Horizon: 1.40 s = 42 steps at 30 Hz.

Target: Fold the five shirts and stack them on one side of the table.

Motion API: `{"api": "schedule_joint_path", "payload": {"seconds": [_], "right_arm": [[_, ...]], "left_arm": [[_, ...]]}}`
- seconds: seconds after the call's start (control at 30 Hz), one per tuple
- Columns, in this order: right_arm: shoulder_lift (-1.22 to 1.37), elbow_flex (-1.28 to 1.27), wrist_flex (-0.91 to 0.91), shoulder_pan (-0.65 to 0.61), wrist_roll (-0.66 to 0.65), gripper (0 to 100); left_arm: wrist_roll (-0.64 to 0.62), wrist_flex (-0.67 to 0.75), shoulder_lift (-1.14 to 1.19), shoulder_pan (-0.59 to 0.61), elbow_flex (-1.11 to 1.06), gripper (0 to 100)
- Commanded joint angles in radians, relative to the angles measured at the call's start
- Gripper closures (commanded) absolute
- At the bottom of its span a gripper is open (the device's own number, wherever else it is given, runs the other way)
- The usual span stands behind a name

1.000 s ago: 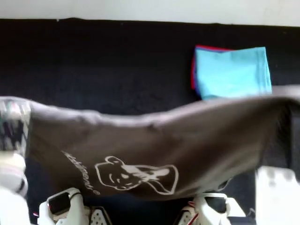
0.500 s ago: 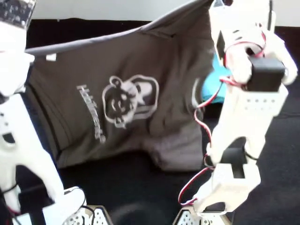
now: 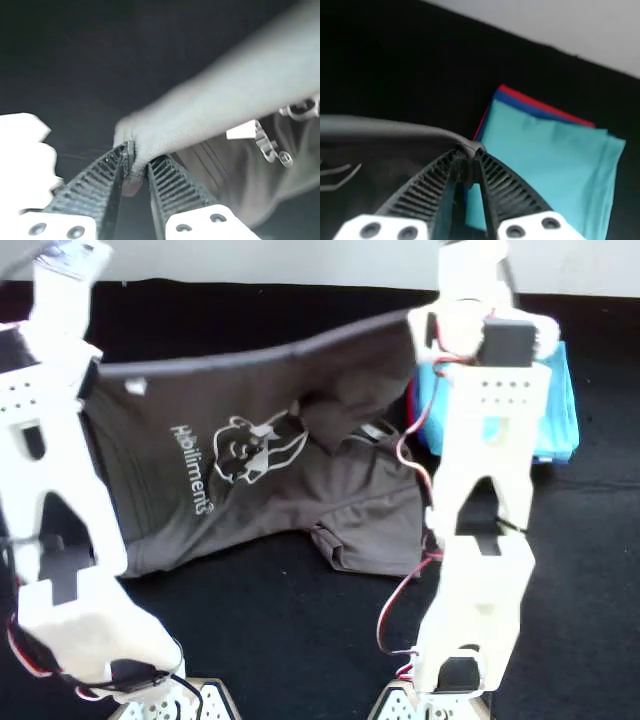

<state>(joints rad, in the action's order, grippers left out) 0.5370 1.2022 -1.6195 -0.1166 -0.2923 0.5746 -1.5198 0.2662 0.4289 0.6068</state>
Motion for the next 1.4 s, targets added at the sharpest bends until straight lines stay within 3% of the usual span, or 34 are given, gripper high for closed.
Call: {"api": "schedule_joint_path", "payload": {"seconds": [0.0, 0.2, 0.53, 0.9, 1.13, 1.37], "right_arm": [[0.051, 0.012, -0.062, -0.024, 0.011, 99.3], [0.097, 0.084, -0.022, -0.024, 0.011, 99.3], [0.102, 0.157, 0.366, -0.024, 0.009, 99.3], [0.174, 0.096, 0.599, -0.015, 0.008, 99.3], [0.14, 0.087, 0.618, -0.016, 0.006, 99.3], [0.239, 0.068, 0.766, -0.008, 0.005, 99.3]], "left_arm": [[-0.002, -0.034, 0.073, -0.025, 0.038, 99], [-0.005, -0.028, 0.127, -0.005, 0.084, 99], [-0.08, -0.034, 0.134, 0.091, 0.343, 99], [-0.08, -0.026, 0.128, 0.113, 0.323, 99], [-0.08, -0.02, 0.139, 0.114, 0.415, 99], [-0.08, 0.072, 0.189, 0.11, 0.421, 99]]}}
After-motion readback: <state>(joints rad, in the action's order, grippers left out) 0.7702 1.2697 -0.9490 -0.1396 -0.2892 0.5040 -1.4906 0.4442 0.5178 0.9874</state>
